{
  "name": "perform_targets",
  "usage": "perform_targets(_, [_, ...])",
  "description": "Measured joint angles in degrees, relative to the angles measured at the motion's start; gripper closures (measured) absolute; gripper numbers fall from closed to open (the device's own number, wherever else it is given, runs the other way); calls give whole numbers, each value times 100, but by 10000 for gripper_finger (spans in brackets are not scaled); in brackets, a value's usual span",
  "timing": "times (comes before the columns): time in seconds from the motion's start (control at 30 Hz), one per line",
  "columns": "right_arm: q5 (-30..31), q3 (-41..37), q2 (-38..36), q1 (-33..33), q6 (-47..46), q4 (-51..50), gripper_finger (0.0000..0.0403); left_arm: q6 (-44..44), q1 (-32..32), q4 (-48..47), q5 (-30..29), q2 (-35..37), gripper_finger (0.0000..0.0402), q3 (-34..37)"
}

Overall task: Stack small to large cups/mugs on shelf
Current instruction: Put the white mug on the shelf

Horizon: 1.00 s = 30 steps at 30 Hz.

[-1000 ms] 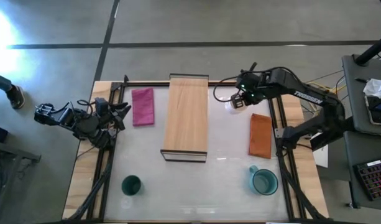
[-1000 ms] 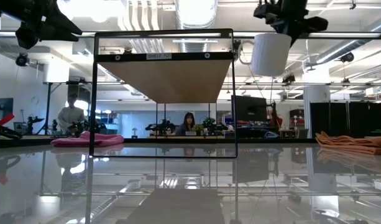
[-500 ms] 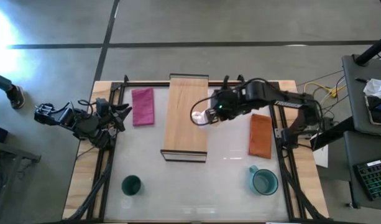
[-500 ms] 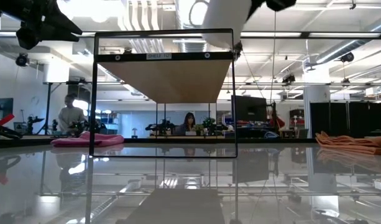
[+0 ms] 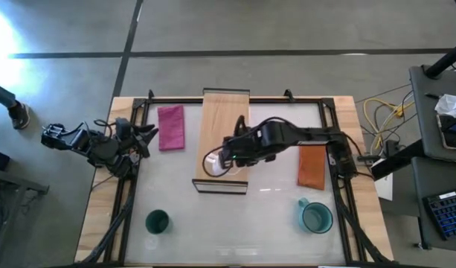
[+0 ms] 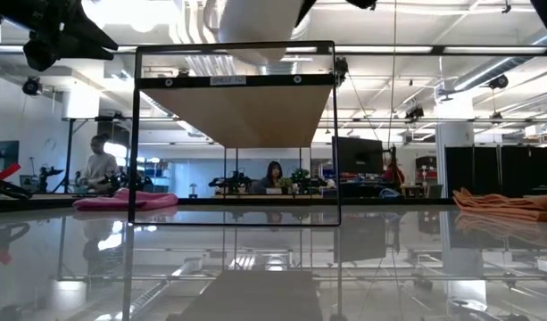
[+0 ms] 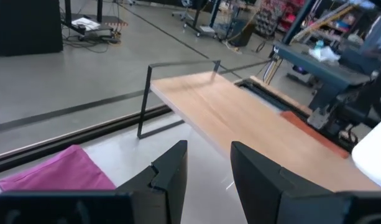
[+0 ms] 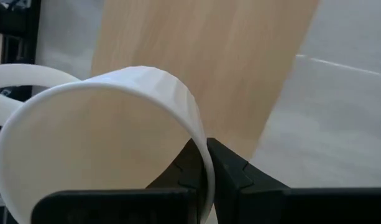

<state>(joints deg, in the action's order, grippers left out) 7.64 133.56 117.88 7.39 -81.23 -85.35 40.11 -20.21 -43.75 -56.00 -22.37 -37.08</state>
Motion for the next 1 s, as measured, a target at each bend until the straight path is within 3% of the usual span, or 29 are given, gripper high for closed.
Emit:
perform_targets(0.23, [4, 48, 316, 18, 52, 76, 390, -1, -2, -249, 320, -26, 292, 5])
perform_targets(1.0, [-7, 74, 475, -185, 895, 71, 378, -4, -2, -228, 327, -48, 292, 84])
